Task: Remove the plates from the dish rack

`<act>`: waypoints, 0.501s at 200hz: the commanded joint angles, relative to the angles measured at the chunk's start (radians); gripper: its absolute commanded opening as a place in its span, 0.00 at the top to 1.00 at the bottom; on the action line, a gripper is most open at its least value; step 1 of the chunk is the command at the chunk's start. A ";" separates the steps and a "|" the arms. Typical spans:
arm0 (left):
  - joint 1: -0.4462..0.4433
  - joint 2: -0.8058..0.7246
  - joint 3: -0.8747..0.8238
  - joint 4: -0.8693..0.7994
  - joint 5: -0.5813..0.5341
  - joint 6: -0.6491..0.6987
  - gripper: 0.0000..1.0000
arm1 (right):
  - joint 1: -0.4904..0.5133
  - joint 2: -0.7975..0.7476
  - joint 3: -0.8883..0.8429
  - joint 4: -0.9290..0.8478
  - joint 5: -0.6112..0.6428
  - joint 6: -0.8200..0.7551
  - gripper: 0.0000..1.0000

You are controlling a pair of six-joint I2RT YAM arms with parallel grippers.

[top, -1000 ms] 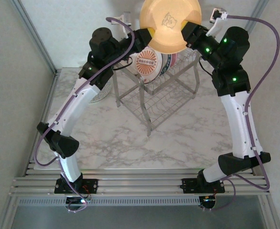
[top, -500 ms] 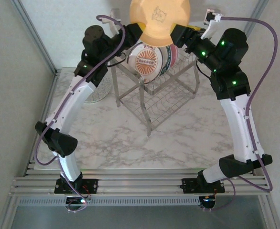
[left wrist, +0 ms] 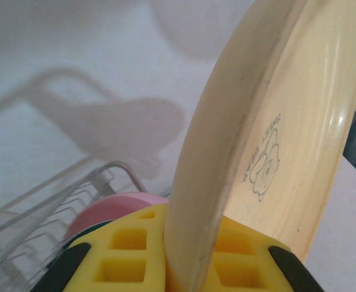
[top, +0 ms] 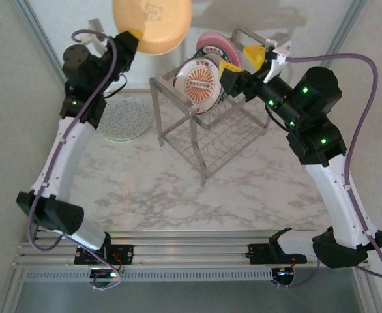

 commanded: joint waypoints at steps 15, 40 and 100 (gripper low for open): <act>0.089 -0.233 -0.202 -0.137 -0.115 -0.058 1.00 | 0.074 -0.016 -0.002 -0.089 -0.032 -0.219 0.17; 0.139 -0.381 -0.361 -0.295 -0.159 -0.068 1.00 | 0.141 -0.021 0.001 -0.171 -0.013 -0.315 0.16; 0.158 -0.651 -0.664 -0.646 -0.246 -0.082 1.00 | 0.228 -0.064 -0.061 -0.226 0.041 -0.377 0.15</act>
